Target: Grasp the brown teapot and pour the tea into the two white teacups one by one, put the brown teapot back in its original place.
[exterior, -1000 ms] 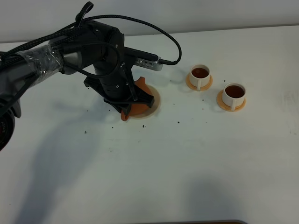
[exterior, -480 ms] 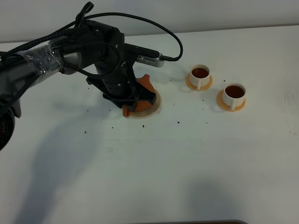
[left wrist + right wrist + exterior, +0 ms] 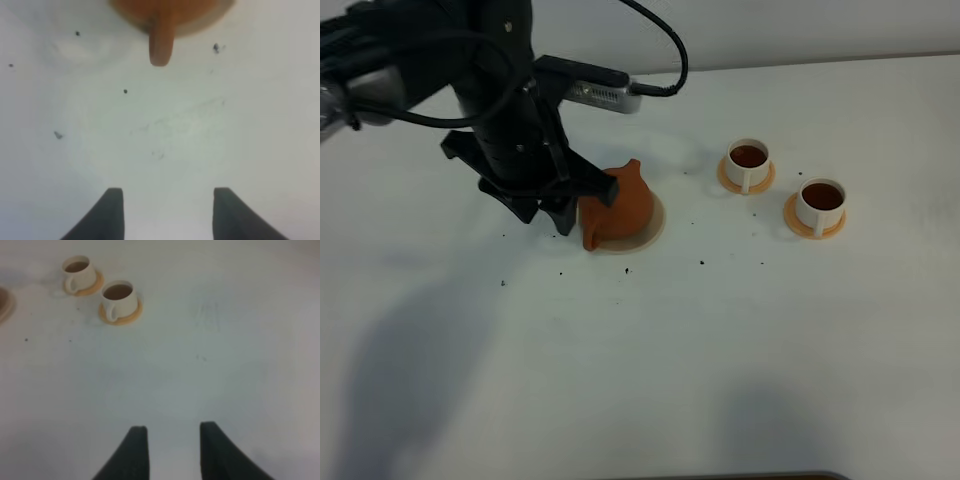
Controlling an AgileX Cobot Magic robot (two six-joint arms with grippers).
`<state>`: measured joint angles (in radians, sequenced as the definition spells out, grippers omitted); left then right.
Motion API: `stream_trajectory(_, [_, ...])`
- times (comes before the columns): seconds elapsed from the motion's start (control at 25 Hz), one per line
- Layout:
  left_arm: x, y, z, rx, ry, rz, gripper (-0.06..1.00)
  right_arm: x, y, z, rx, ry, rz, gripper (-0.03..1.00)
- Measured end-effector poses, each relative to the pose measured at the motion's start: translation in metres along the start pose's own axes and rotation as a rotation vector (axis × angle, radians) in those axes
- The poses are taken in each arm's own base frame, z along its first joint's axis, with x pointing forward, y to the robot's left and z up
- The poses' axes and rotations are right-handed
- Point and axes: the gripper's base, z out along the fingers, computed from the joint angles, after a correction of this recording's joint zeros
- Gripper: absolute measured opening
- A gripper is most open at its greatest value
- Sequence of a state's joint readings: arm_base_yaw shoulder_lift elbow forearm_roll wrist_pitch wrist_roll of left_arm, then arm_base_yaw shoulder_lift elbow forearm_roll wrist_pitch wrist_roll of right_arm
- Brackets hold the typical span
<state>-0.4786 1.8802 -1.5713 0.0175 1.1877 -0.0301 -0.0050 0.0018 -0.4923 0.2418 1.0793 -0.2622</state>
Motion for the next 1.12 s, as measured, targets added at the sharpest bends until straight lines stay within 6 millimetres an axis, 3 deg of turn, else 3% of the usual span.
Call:
stream_trajectory(0.2, [0.057, 0.003, -0.027, 0.0, -0.013, -0.004, 0.39, 0.0, 0.0, 0.0, 0.0, 0.0, 0.0, 0.24])
stream_trajectory(0.4, [0.133, 0.005, -0.047, 0.0, -0.052, -0.012, 0.36, 0.0, 0.0, 0.0, -0.001, 0.0, 0.001, 0.24])
stream_trajectory(0.6, [0.214, 0.006, -0.036, 0.004, -0.062, -0.016, 0.33, 0.0, 0.0, 0.0, -0.001, 0.0, 0.001, 0.24])
stream_trajectory(0.72, [0.252, 0.007, -0.023, 0.007, -0.084, -0.018, 0.32, 0.0, 0.0, 0.0, -0.001, 0.0, 0.001, 0.24])
stream_trajectory(0.88, [0.285, 0.007, -0.011, 0.009, -0.135, -0.018, 0.32, 0.0, 0.0, 0.0, -0.001, 0.0, 0.001, 0.24])
stream_trajectory(1.12, [0.303, 0.007, -0.02, 0.025, -0.259, -0.022, 0.32, 0.0, 0.0, 0.0, -0.001, 0.0, 0.001, 0.24])
